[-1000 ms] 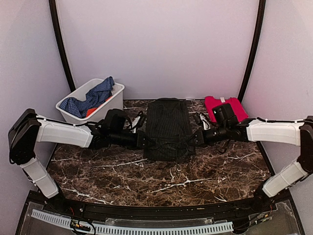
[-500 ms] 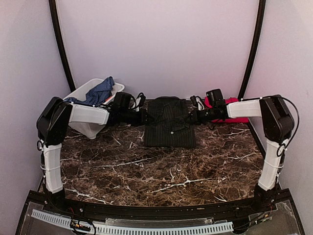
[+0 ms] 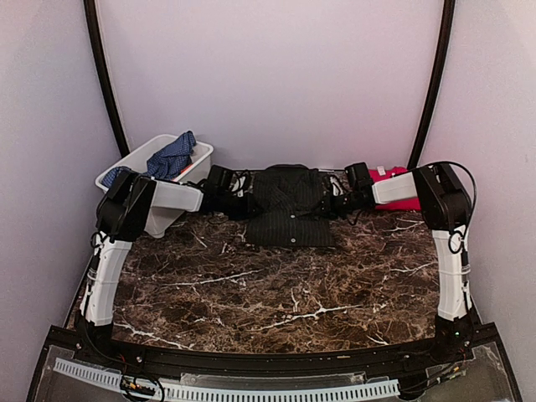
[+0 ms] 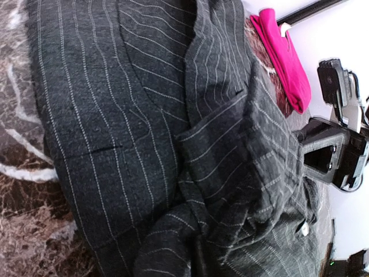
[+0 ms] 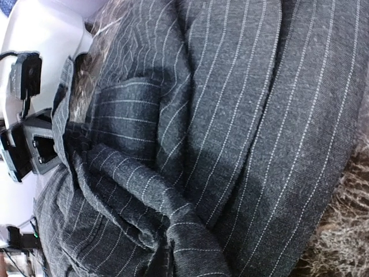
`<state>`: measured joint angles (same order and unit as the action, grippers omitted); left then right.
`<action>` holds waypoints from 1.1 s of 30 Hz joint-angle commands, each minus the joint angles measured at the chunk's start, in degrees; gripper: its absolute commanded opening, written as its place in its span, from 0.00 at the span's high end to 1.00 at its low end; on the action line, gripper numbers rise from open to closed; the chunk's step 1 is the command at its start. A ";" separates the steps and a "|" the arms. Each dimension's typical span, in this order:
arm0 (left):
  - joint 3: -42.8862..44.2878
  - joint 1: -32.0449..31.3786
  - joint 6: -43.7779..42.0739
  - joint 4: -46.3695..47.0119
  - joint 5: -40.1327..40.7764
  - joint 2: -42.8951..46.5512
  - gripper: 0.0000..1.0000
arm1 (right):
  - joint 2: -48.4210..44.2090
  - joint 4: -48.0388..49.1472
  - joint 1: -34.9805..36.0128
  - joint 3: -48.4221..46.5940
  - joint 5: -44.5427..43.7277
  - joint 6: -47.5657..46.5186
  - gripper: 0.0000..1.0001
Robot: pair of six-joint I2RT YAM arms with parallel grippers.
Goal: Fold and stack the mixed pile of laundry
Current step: Fold the rectangle-folded shirt at the center of the board, then move the 2/3-rectangle-folded shirt to the center of the board.
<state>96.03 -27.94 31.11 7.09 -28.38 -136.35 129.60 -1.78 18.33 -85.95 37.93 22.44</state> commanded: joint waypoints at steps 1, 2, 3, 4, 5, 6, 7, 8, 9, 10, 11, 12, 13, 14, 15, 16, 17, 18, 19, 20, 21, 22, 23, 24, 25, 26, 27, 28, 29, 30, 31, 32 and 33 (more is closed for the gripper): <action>4.26 0.99 -2.19 -4.83 1.08 1.12 0.76 | -1.35 1.20 -0.53 -2.03 1.41 1.01 0.82; 4.61 1.25 -2.24 -5.71 1.16 1.89 0.72 | -2.49 0.98 -0.53 -2.09 1.21 1.03 0.77; 5.09 1.42 -2.43 -6.05 1.15 2.41 0.63 | -3.86 0.48 -0.61 -2.22 0.91 0.87 0.71; 5.24 1.82 -2.62 -6.55 1.38 3.99 0.59 | -5.48 -0.29 -0.84 -2.40 0.51 0.60 0.68; 5.42 1.96 -3.09 -6.64 1.79 5.05 0.52 | -7.03 -1.03 -1.23 -2.46 0.19 0.38 0.64; 5.50 2.29 -3.48 -8.21 2.42 6.98 0.50 | -9.29 -1.60 -1.64 -2.40 0.04 0.27 0.60; 5.75 2.42 -4.54 -8.88 2.35 9.00 0.44 | -10.90 -2.44 -2.22 -2.24 -0.01 0.12 0.57; 6.12 2.64 -5.08 -10.77 2.87 10.01 0.41 | -12.35 -3.11 -2.79 -2.02 -0.02 -0.03 0.54; 6.16 2.73 -6.15 -11.66 3.32 11.93 0.34 | -13.83 -3.81 -3.38 -1.70 0.05 -0.24 0.52; 5.59 2.90 -6.68 -13.09 3.83 12.97 0.27 | -15.32 -4.62 -3.77 -1.23 -0.19 -0.61 0.50; 5.10 2.98 -7.56 -13.69 3.98 15.20 0.21 | -16.80 -5.31 -4.00 -0.45 -0.64 -1.08 0.47; 3.30 3.09 -7.78 -14.28 4.66 16.36 0.11 | -18.35 -5.83 -4.08 0.42 -0.97 -1.45 0.45; 2.06 3.25 -7.97 -14.16 4.72 18.91 0.06 | -19.68 -6.31 -4.09 1.52 -0.87 -1.89 0.39; -1.00 3.38 -7.95 -13.30 4.29 20.15 0.02 | -21.14 -6.27 -4.09 2.94 -0.20 -1.83 0.36; -2.50 3.50 -7.93 -12.79 3.53 22.82 0.02 | -22.55 -5.93 -4.04 5.09 1.04 -1.60 0.35; -6.07 3.51 -8.22 -11.99 3.12 24.13 0.01 | -23.95 -5.11 -3.80 7.36 2.18 -1.09 0.36; -8.20 3.51 -8.42 -11.39 2.01 26.95 0.01 | -25.38 -3.85 -3.23 9.66 3.33 -0.14 0.37; -12.66 3.51 -8.52 -9.33 0.96 28.52 0.01 | -26.61 -2.53 -2.02 11.89 4.60 0.54 0.39; -15.32 3.51 -8.61 -6.03 -1.48 31.20 0.01 | -27.65 -1.51 -0.81 13.73 5.69 0.93 0.39; -20.63 3.47 -8.09 -3.97 -2.85 32.49 0.01 | -28.39 -1.01 0.68 14.92 6.41 1.25 0.41; -22.96 3.39 -7.69 0.04 -6.04 34.45 0.01 | -28.88 -0.29 2.10 16.10 6.82 1.87 0.43; -26.89 3.32 -6.65 1.79 -7.86 35.09 0.01 | -29.05 0.81 3.74 17.10 7.43 2.75 0.44; -28.41 2.94 -6.14 4.77 -10.52 35.74 0.02 | -28.89 2.22 5.26 18.00 8.20 3.84 0.46; -30.46 2.56 -5.73 5.65 -11.55 35.79 0.05 | -28.46 4.21 6.61 18.69 8.78 4.99 0.46; -31.23 1.63 -5.77 6.51 -12.98 35.62 0.07 | -27.66 5.95 7.97 18.99 9.44 5.77 0.47; -31.37 1.07 -5.51 7.05 -13.61 34.93 0.09 | -26.81 6.82 9.09 18.99 9.59 6.34 0.49; -31.28 0.00 -5.08 8.53 -14.61 34.40 0.12 | -25.55 7.83 10.16 18.84 9.59 6.92 0.50; -31.05 -0.49 -4.11 9.29 -15.72 32.78 0.14 | -24.29 8.85 11.00 18.62 9.93 7.57 0.51; -30.26 -1.18 -3.50 10.58 -16.21 31.83 0.19 | -22.91 10.09 11.63 18.23 10.57 8.34 0.52; -29.79 -1.43 -2.44 11.24 -17.02 29.78 0.21 | -21.64 11.29 12.05 17.86 11.15 9.02 0.53; -28.87 -1.79 -2.05 12.17 -17.26 28.75 0.25 | -20.47 12.10 12.34 17.32 11.37 9.46 0.54; -28.30 -1.91 -1.57 12.51 -17.55 26.95 0.26 | -19.11 12.38 12.42 16.56 11.47 9.59 0.55; -27.09 -2.00 -1.40 13.04 -17.65 25.93 0.27 | -17.72 12.22 12.43 15.62 11.74 9.57 0.55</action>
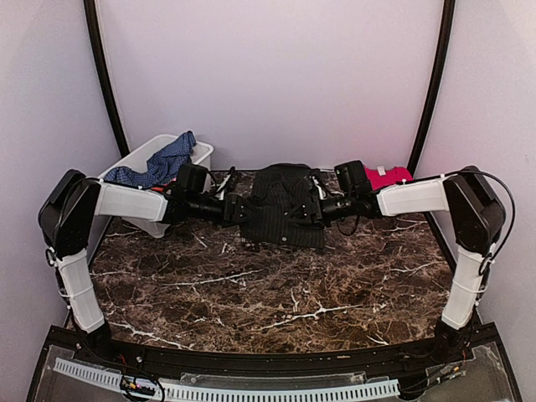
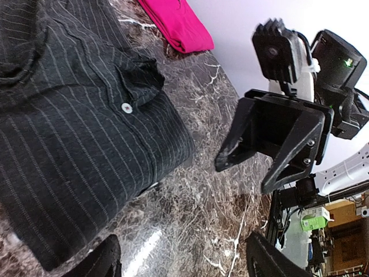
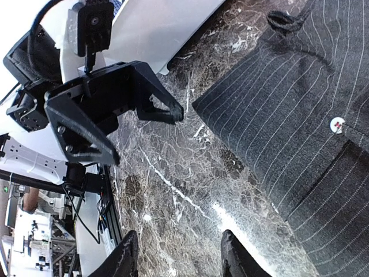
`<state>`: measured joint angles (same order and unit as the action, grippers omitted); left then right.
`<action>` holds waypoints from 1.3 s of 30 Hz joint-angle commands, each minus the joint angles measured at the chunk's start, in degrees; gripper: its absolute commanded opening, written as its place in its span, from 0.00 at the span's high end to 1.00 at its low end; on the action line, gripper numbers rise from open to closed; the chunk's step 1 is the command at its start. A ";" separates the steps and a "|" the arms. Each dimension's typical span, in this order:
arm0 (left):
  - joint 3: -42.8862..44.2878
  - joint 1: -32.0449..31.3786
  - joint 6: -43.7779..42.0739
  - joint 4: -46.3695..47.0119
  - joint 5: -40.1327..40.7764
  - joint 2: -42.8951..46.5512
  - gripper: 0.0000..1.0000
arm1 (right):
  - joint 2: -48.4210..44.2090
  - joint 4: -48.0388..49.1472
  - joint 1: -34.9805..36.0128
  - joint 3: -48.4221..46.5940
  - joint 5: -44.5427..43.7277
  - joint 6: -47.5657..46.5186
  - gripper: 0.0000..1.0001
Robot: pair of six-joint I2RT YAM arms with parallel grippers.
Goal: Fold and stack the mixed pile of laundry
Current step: Move the 2/3-rectangle-folded shirt to the center of the board.
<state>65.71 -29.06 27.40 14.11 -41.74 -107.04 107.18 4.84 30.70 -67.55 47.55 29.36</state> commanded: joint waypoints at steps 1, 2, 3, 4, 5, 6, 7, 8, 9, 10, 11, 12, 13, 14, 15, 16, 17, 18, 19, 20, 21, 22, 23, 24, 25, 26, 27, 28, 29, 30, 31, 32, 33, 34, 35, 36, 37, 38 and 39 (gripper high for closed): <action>3.96 -0.90 2.62 6.24 -4.56 -5.35 0.28 | 6.10 5.17 0.00 -4.06 2.09 2.39 0.56; 5.85 -0.91 2.60 5.79 -4.53 -6.42 0.29 | 7.74 4.42 -0.11 -5.40 1.79 1.99 0.56; 6.85 -0.91 2.16 5.33 -4.59 -8.55 0.30 | 9.49 3.62 -0.25 -7.63 1.75 1.44 0.57; 9.07 -0.91 1.64 4.29 -4.54 -9.64 0.31 | 11.22 2.82 -0.66 -9.29 1.82 1.08 0.58; 10.09 -0.91 1.40 3.52 -4.33 -11.80 0.32 | 13.31 2.20 -1.08 -10.56 1.73 0.91 0.58; 12.04 -0.87 0.87 3.19 -4.02 -13.87 0.32 | 14.62 1.84 -1.63 -11.57 1.51 0.91 0.59; 14.02 -0.73 0.67 2.50 -3.19 -14.89 0.32 | 15.92 1.85 -2.28 -12.28 1.22 1.01 0.60; 14.89 -0.60 0.51 2.19 -2.66 -17.13 0.32 | 17.13 1.84 -3.02 -12.87 1.03 1.16 0.61; 16.69 -0.22 0.62 1.85 -1.66 -18.19 0.32 | 18.18 1.84 -3.74 -13.43 0.55 1.24 0.61; 17.54 0.01 1.12 1.74 -1.23 -20.33 0.32 | 19.28 1.65 -4.43 -13.86 -0.21 1.10 0.62; 19.06 0.44 1.41 1.50 -0.32 -21.46 0.32 | 20.30 1.18 -5.02 -14.38 -0.77 0.94 0.62; 19.87 0.60 1.75 1.30 0.10 -23.43 0.32 | 21.41 0.58 -5.56 -14.98 -1.08 0.71 0.62; 21.23 0.85 1.86 0.60 0.92 -24.38 0.32 | 22.54 -0.57 -5.88 -15.63 -1.50 0.20 0.62; 21.79 0.89 1.84 0.10 1.46 -26.01 0.32 | 23.48 -1.92 -6.03 -16.41 -2.09 -0.52 0.62; 22.61 0.92 1.81 -0.82 2.25 -26.67 0.32 | 24.24 -2.91 -6.15 -17.09 -2.15 -1.44 0.61; 22.88 0.93 1.86 -1.36 2.73 -27.61 0.32 | 24.38 -3.39 -6.17 -17.43 -2.38 -1.70 0.61; 22.73 0.93 1.86 -2.04 2.81 -27.92 0.33 | 24.33 -4.39 -6.19 -17.86 -3.21 -2.07 0.61; 22.36 0.82 2.04 -2.23 3.00 -27.81 0.33 | 24.31 -6.41 -6.06 -18.41 -3.92 -2.57 0.61; 21.15 0.66 2.09 -2.77 3.16 -27.53 0.34 | 24.18 -8.82 -5.94 -18.96 -4.43 -3.31 0.61; 20.26 0.12 1.81 -3.21 3.88 -26.33 0.35 | 23.84 -9.94 -5.80 -18.76 -4.68 -3.82 0.61; 17.92 -0.27 1.48 -3.80 4.44 -25.34 0.35 | 23.11 -10.19 -5.56 -17.66 -4.92 -4.00 0.61; 16.27 -1.08 1.54 -3.86 5.71 -23.24 0.36 | 22.03 -10.22 -5.36 -15.95 -5.14 -4.07 0.61; 12.50 -1.52 2.05 -3.37 6.06 -21.99 0.37 | 20.68 -9.81 -5.03 -13.81 -4.97 -4.00 0.61; 10.49 -2.47 2.49 -2.20 6.47 -19.79 0.38 | 19.16 -8.95 -4.53 -11.01 -4.97 -3.74 0.61; 6.20 -2.92 3.78 -1.52 6.75 -18.68 0.38 | 17.65 -8.11 -3.82 -8.31 -4.96 -3.51 0.61; 3.95 -3.99 4.50 0.62 7.21 -16.45 0.40 | 16.32 -7.79 -3.01 -4.71 -4.92 -3.40 0.61; -0.79 -4.56 6.02 1.78 7.34 -15.35 0.41 | 14.62 -7.31 -2.07 -1.64 -4.76 -3.09 0.61; -5.19 -5.76 6.71 3.62 7.71 -13.05 0.42 | 11.75 -5.81 -1.05 1.70 -4.58 -2.41 0.61; -7.10 -6.45 7.98 4.34 8.07 -10.83 0.42 | 9.56 -3.72 -0.05 5.43 -4.48 -1.40 0.60; -10.74 -7.83 8.40 5.36 8.69 -9.77 0.42 | 7.00 -2.02 1.37 8.72 -3.70 -0.39 0.60; -12.26 -8.46 9.21 5.64 9.13 -7.57 0.42 | 4.40 -0.08 2.34 11.92 -3.00 0.83 0.58; -15.04 -9.48 9.54 5.97 10.05 -6.60 0.42 | 1.77 2.14 3.34 15.19 -2.62 2.57 0.57; -16.29 -9.77 10.09 6.17 10.34 -4.71 0.42 | -0.93 3.96 4.23 17.86 -2.25 3.83 0.55; -18.29 -10.02 10.38 6.58 10.46 -3.72 0.42 | -3.35 5.65 4.94 20.31 -1.89 4.97 0.54; -19.11 -10.08 10.68 6.61 10.59 -1.77 0.42 | -6.01 6.53 5.47 22.23 -1.94 5.82 0.52; -20.11 -10.06 10.62 6.06 10.92 -0.62 0.41 | -8.53 6.92 5.76 23.76 -2.14 6.43 0.52; -20.33 -10.19 10.03 5.42 11.04 1.64 0.40 | -10.81 7.01 5.97 24.97 -2.24 6.87 0.51; -20.29 -10.55 9.51 3.76 11.47 2.79 0.38 | -13.06 6.68 6.11 25.76 -2.43 7.13 0.50; -20.06 -10.87 8.22 2.65 12.18 5.07 0.37 | -14.74 6.10 6.20 26.38 -2.71 7.45 0.49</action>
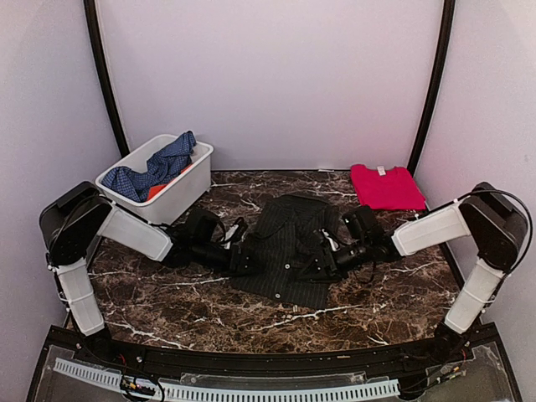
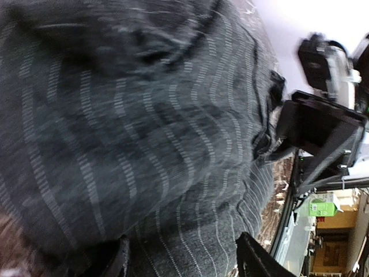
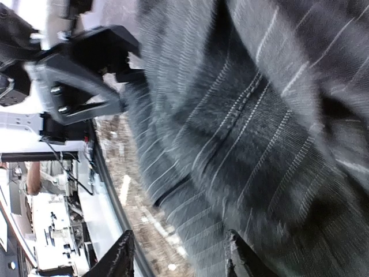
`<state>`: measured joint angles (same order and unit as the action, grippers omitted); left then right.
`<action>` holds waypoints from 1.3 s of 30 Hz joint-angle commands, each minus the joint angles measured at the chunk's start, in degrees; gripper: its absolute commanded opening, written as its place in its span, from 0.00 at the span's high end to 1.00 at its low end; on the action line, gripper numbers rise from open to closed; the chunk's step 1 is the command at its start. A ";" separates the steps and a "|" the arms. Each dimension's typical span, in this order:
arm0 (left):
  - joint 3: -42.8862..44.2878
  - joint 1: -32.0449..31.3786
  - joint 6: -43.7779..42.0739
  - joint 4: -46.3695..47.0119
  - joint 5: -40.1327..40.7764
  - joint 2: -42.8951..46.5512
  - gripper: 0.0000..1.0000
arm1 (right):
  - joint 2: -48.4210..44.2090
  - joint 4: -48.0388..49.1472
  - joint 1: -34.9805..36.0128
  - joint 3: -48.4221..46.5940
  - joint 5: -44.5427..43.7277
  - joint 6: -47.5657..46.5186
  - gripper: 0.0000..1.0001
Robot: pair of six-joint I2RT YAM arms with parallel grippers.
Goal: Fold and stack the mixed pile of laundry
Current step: Move the 2/3-rectangle-folded shirt to the center of the board, then smooth out the 2/3-rectangle-folded shirt at the center of the board.
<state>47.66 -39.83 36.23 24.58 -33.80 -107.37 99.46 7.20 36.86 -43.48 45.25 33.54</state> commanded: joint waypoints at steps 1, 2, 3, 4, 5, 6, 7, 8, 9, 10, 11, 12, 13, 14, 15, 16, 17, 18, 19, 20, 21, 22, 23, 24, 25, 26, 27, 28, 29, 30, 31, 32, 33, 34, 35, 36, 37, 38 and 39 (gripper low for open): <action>-1.16 -0.82 -1.32 -9.97 4.56 6.42 0.35 | -8.38 3.60 0.13 2.75 -0.49 3.65 0.47; -0.72 -1.10 -2.50 -10.90 5.02 8.26 0.34 | -9.16 3.70 0.14 3.06 -0.35 4.18 0.44; 0.40 -1.67 -2.93 -12.44 5.18 8.86 0.31 | -9.35 4.15 0.12 3.23 -0.16 4.90 0.43; 0.98 -1.90 -3.47 -13.06 5.16 9.84 0.30 | -8.97 4.69 0.19 3.37 0.35 5.57 0.42; 1.96 -1.95 -3.87 -13.88 5.02 10.22 0.29 | -8.44 4.82 0.29 3.34 0.79 6.32 0.42; 2.42 -2.10 -4.05 -14.13 4.96 10.71 0.28 | -7.99 5.41 0.58 3.47 1.00 7.07 0.42; 3.09 -2.23 -4.32 -14.43 5.01 10.96 0.27 | -7.95 6.17 0.93 4.01 0.71 8.12 0.42; 3.34 -2.43 -4.41 -14.45 5.12 11.29 0.26 | -8.23 6.92 1.39 4.80 0.20 9.33 0.42; 3.76 -2.57 -4.54 -14.27 5.04 11.26 0.26 | -8.93 7.55 2.01 5.59 -0.91 10.49 0.42; 4.11 -2.89 -4.61 -13.94 4.97 11.15 0.25 | -9.53 8.65 2.59 6.97 -1.81 11.73 0.41; 4.24 -3.19 -4.77 -13.72 5.02 10.76 0.25 | -9.84 10.06 3.28 7.86 -2.56 13.01 0.41; 4.34 -3.79 -4.81 -13.12 4.92 10.46 0.25 | -9.80 11.34 3.95 8.36 -3.29 14.13 0.41; 4.36 -4.00 -4.64 -12.70 4.86 9.60 0.25 | -9.35 12.79 4.67 8.54 -4.16 15.00 0.40; 4.21 -4.39 -4.44 -11.43 4.59 9.05 0.24 | -8.51 14.10 5.52 8.54 -5.26 15.65 0.40; 4.03 -4.47 -3.67 -10.58 4.30 7.80 0.24 | -7.16 15.54 5.78 8.35 -6.20 16.05 0.40; 3.50 -4.53 -3.21 -8.66 3.79 7.27 0.24 | -5.59 16.93 5.80 7.80 -6.88 15.96 0.40; 3.14 -4.54 -2.35 -7.74 3.68 6.25 0.24 | -3.80 17.29 5.48 6.98 -8.28 15.76 0.40; 2.50 -4.50 -2.02 -5.98 3.57 5.84 0.24 | -2.40 17.70 5.09 5.98 -9.59 15.66 0.40; 2.25 -4.53 -1.66 -5.43 3.63 5.13 0.24 | -1.22 19.55 4.73 5.20 -10.33 15.83 0.39; 1.91 -4.50 -1.59 -4.96 3.69 4.79 0.24 | -0.31 20.64 4.50 4.30 -11.31 15.93 0.39; 1.69 -4.53 -1.57 -4.66 3.80 4.16 0.24 | 0.68 20.67 4.38 2.97 -12.69 15.57 0.39; 1.37 -4.52 -1.63 -4.24 3.86 3.87 0.24 | 1.89 20.77 4.17 1.65 -13.86 15.13 0.39; 1.25 -4.54 -1.72 -4.13 3.90 3.38 0.24 | 3.17 20.78 3.96 0.17 -14.34 14.68 0.39; 1.04 -4.55 -1.83 -4.11 3.96 3.17 0.24 | 4.54 20.99 3.58 -0.98 -14.78 14.53 0.39; 0.95 -4.55 -2.10 -4.10 4.04 2.73 0.24 | 5.65 21.76 3.19 -1.57 -15.14 14.72 0.39; 0.81 -4.55 -2.24 -4.21 4.02 2.35 0.24 | 6.57 23.31 2.73 -1.82 -15.27 15.18 0.39; 0.67 -4.53 -2.51 -4.19 4.05 2.17 0.24 | 7.60 24.79 2.18 -2.05 -15.37 15.61 0.39; 0.63 -4.54 -2.66 -4.23 4.12 1.77 0.24 | 8.12 25.59 1.83 -2.46 -15.45 15.82 0.39; 0.54 -4.55 -2.75 -4.24 4.01 1.57 0.24 | 8.54 25.82 1.35 -3.17 -15.24 15.91 0.39; 0.48 -4.51 -2.81 -4.22 3.97 1.14 0.24 | 8.68 26.10 0.91 -3.83 -15.12 15.88 0.39; 0.39 -4.52 -2.86 -4.08 3.91 0.95 0.24 | 8.68 25.95 0.52 -4.46 -15.32 15.73 0.39; 0.27 -4.53 -2.88 -3.96 3.87 0.74 0.24 | 8.69 25.50 0.05 -5.17 -15.67 15.31 0.39; 0.03 -4.55 -2.90 -3.87 3.80 0.58 0.24 | 8.77 25.26 -0.52 -5.95 -15.82 14.94 0.39; -0.08 -4.55 -2.96 -3.81 3.81 0.30 0.24 | 9.07 25.23 -1.23 -6.91 -15.70 14.71 0.39; -0.28 -4.55 -2.98 -3.76 3.80 0.18 0.24 | 9.52 25.42 -2.18 -7.70 -15.41 14.42 0.39; -0.37 -4.55 -3.04 -3.76 3.76 -0.18 0.24 | 9.96 25.91 -2.90 -8.62 -14.89 14.31 0.39; -0.44 -4.55 -3.07 -3.88 3.75 -0.37 0.24 | 10.69 26.63 -3.61 -9.58 -13.99 14.46 0.39; -0.45 -4.51 -3.13 -3.95 3.72 -0.77 0.23 | 11.36 27.31 -4.16 -10.58 -12.86 14.71 0.40; -0.52 -4.52 -3.16 -4.04 3.69 -0.89 0.24 | 12.02 27.74 -4.55 -11.80 -11.94 14.92 0.40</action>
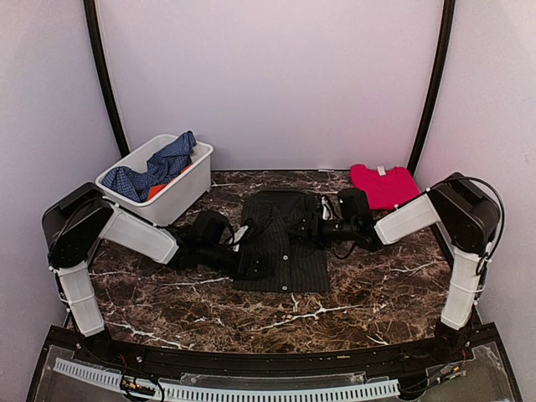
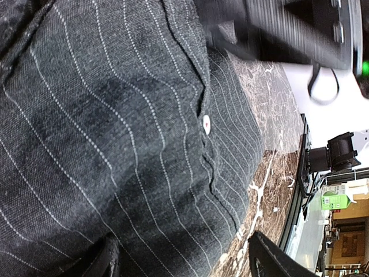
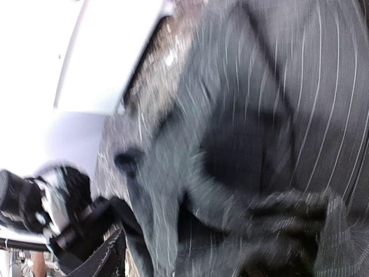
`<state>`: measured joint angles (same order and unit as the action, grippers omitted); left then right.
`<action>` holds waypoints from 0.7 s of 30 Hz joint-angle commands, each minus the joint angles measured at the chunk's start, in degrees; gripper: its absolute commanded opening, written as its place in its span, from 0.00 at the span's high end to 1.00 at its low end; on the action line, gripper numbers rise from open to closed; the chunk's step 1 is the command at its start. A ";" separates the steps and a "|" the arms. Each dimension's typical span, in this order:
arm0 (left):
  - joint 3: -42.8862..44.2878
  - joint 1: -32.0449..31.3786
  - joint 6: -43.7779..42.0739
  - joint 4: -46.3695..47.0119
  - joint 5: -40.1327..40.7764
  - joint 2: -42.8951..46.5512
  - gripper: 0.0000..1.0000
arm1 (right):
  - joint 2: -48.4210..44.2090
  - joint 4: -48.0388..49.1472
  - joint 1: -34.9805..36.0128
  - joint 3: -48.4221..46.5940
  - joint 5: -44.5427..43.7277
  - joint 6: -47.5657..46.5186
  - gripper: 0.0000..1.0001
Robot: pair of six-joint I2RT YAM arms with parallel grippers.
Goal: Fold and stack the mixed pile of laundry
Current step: Smooth out the 2/3-rectangle-folded shirt at the center of the board.
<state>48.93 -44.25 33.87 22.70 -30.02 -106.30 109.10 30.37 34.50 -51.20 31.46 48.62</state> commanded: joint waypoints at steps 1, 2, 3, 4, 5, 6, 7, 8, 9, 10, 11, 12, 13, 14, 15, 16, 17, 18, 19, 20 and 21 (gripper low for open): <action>-1.85 -0.12 -0.92 -2.19 -0.12 -2.08 0.23 | 3.02 4.72 -2.32 -5.28 2.75 -0.05 0.40; -1.89 -0.09 -0.96 -2.32 -0.03 -2.16 0.23 | 3.76 4.81 -2.37 -6.64 3.53 0.09 0.40; -1.90 -0.07 -1.10 -2.45 0.05 -2.14 0.23 | 4.70 4.96 -2.37 -7.97 4.33 0.29 0.40; -1.79 -0.01 -1.22 -2.63 0.01 -2.15 0.23 | 5.85 5.07 -2.34 -9.21 5.28 0.70 0.40; -1.72 0.02 -1.36 -2.78 0.08 -2.02 0.23 | 7.06 5.17 -2.39 -10.41 5.95 1.17 0.40; -1.51 -0.03 -1.40 -3.04 0.15 -1.87 0.23 | 8.26 5.11 -2.42 -11.46 6.31 1.45 0.40; -1.30 0.00 -1.54 -3.16 0.23 -1.51 0.23 | 9.49 4.64 -2.42 -12.65 6.68 1.51 0.40; -1.25 0.02 -1.62 -3.33 0.27 -0.76 0.23 | 11.24 3.86 -2.46 -13.76 6.95 1.43 0.41; -1.15 0.08 -1.79 -3.35 0.35 -0.23 0.23 | 12.49 3.25 -2.50 -14.67 7.29 1.46 0.41; -1.13 0.10 -1.92 -3.40 0.42 1.16 0.23 | 13.47 3.06 -2.59 -15.24 7.57 1.65 0.41; -1.01 0.19 -2.03 -3.53 0.45 2.01 0.22 | 14.45 2.76 -2.67 -15.63 7.72 1.61 0.41; -0.93 0.25 -2.38 -3.71 0.69 3.98 0.21 | 15.19 2.42 -2.76 -16.00 7.69 1.38 0.41; -0.43 0.38 -2.70 -4.77 1.35 4.91 0.21 | 15.73 1.85 -2.85 -16.28 7.36 0.87 0.41; -0.03 0.38 -3.46 -5.60 1.89 6.75 0.20 | 16.35 0.98 -3.18 -16.75 6.84 0.24 0.41; 0.83 0.61 -3.90 -7.55 2.99 7.57 0.19 | 16.93 0.40 -3.47 -17.28 6.59 -0.41 0.41; 1.26 0.81 -4.47 -8.31 3.60 8.82 0.18 | 17.44 0.52 -3.94 -17.65 6.35 -0.72 0.41; 1.72 1.51 -4.58 -9.15 3.85 9.44 0.17 | 17.69 0.51 -4.42 -18.15 6.07 -0.84 0.42; 1.75 1.92 -4.35 -9.20 3.90 10.43 0.16 | 17.60 0.48 -4.85 -18.74 5.99 -1.12 0.42; 1.67 2.99 -4.17 -8.95 3.73 10.82 0.16 | 17.05 0.40 -5.19 -19.22 5.86 -1.50 0.42; 1.60 3.67 -3.74 -8.88 3.34 11.44 0.16 | 16.26 0.04 -5.37 -19.73 5.54 -2.26 0.42; 1.43 5.10 -3.56 -8.52 3.19 11.86 0.16 | 14.65 -1.05 -5.48 -20.46 5.27 -3.19 0.42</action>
<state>49.43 -42.57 31.03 16.29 -27.77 -98.50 125.84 30.98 30.50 -68.88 37.87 48.49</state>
